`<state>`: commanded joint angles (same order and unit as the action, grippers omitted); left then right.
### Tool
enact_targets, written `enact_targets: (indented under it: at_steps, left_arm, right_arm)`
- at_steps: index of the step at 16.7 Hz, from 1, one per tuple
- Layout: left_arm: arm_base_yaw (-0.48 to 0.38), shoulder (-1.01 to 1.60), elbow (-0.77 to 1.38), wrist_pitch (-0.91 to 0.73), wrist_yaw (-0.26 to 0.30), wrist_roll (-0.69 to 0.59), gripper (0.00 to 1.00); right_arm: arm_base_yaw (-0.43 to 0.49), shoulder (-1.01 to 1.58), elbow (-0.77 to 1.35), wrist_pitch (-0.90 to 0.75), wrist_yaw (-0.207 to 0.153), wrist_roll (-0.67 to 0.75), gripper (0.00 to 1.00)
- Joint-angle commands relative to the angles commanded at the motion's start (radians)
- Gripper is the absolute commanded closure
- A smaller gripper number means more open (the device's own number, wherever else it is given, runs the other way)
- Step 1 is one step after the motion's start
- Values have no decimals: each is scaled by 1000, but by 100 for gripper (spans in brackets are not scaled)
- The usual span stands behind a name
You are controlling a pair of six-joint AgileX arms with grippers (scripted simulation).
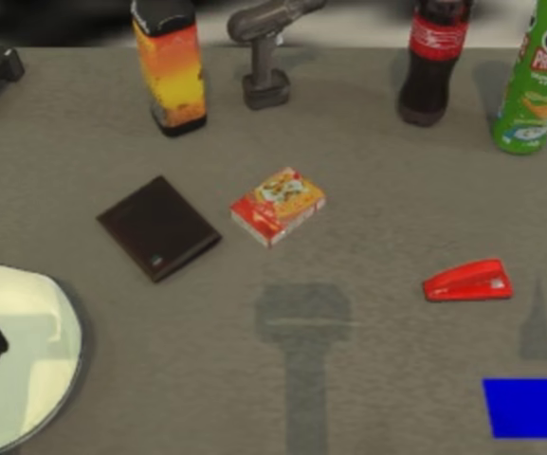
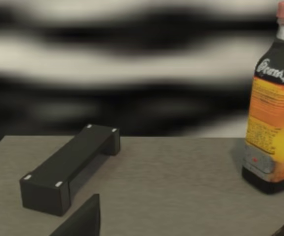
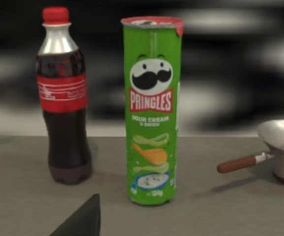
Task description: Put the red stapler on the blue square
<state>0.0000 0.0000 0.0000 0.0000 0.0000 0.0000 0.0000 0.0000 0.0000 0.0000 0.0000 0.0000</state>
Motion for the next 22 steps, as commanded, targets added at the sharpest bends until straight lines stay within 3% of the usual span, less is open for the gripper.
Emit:
enact_targets:
  at_steps: [4, 8, 22]
  left_arm:
    - [0, 0, 0, 0, 0, 0, 0]
    - [0, 0, 0, 0, 0, 0, 0]
    - [0, 0, 0, 0, 0, 0, 0]
  right_arm:
    - [8, 31, 30, -22, -1, -26, 0]
    - [46, 220, 207, -147, -4, -171, 0]
    - [261, 1598, 1225, -928, 5, -1036, 0]
